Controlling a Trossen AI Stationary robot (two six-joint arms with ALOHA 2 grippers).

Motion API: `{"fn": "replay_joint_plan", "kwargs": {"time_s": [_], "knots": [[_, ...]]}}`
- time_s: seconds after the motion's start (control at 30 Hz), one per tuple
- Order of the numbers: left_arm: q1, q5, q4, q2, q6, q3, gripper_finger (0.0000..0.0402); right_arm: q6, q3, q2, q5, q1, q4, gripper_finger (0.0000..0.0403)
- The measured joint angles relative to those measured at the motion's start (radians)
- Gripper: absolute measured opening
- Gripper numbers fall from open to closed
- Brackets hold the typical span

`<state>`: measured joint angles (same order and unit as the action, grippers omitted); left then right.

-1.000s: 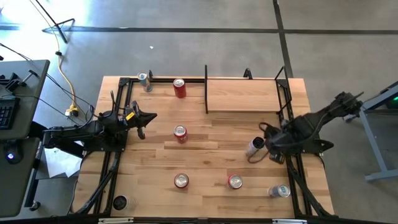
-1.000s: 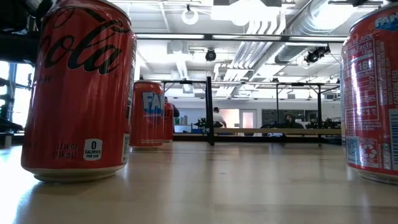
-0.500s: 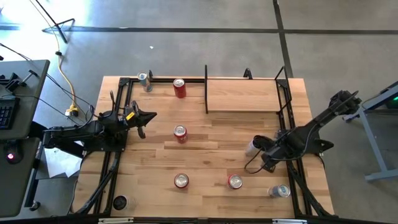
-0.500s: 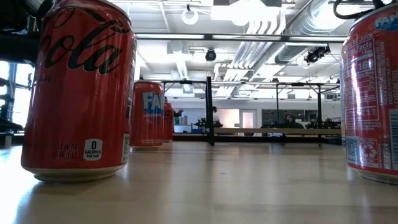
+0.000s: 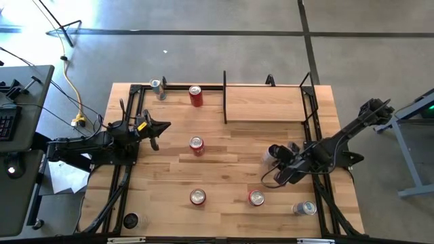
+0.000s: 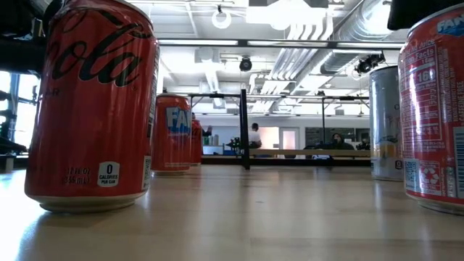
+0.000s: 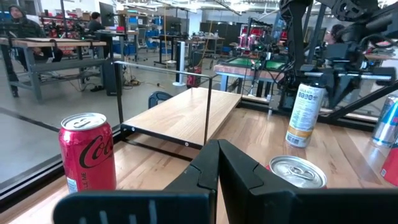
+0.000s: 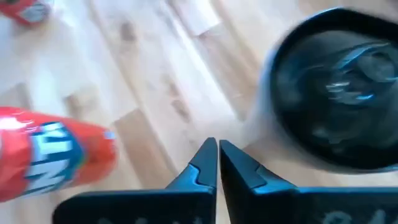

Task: Place canned beverage on shelf
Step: Put the top white-yellow soda can on the shelf

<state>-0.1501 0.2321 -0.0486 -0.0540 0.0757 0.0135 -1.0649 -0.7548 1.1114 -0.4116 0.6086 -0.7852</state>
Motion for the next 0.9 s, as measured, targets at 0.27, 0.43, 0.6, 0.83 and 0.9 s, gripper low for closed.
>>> {"fn": "replay_joint_plan", "kwargs": {"time_s": [0.27,0.43,0.6,0.83,0.9], "knots": [[0.0,0.0,0.006,0.0,0.001,0.0,0.0,-0.052,-0.189,0.0,0.068,0.037,-0.207,0.0148],[0.0,-0.002,0.007,0.0,0.001,0.0,0.0,-0.09,-0.277,0.0,-0.07,0.071,-0.435,0.0271],[0.0,-0.005,0.007,0.0,0.001,0.0,0.0,-0.093,-0.278,0.001,-0.138,0.003,-0.523,0.0337],[0.0,-0.005,0.007,0.0,0.0,0.0,0.0,0.102,-0.277,0.002,-0.13,-0.119,-0.416,0.0348],[0.0,-0.005,0.007,0.0,0.0,0.0,0.0,0.106,-0.277,0.002,-0.127,-0.14,-0.437,0.0348]]}}
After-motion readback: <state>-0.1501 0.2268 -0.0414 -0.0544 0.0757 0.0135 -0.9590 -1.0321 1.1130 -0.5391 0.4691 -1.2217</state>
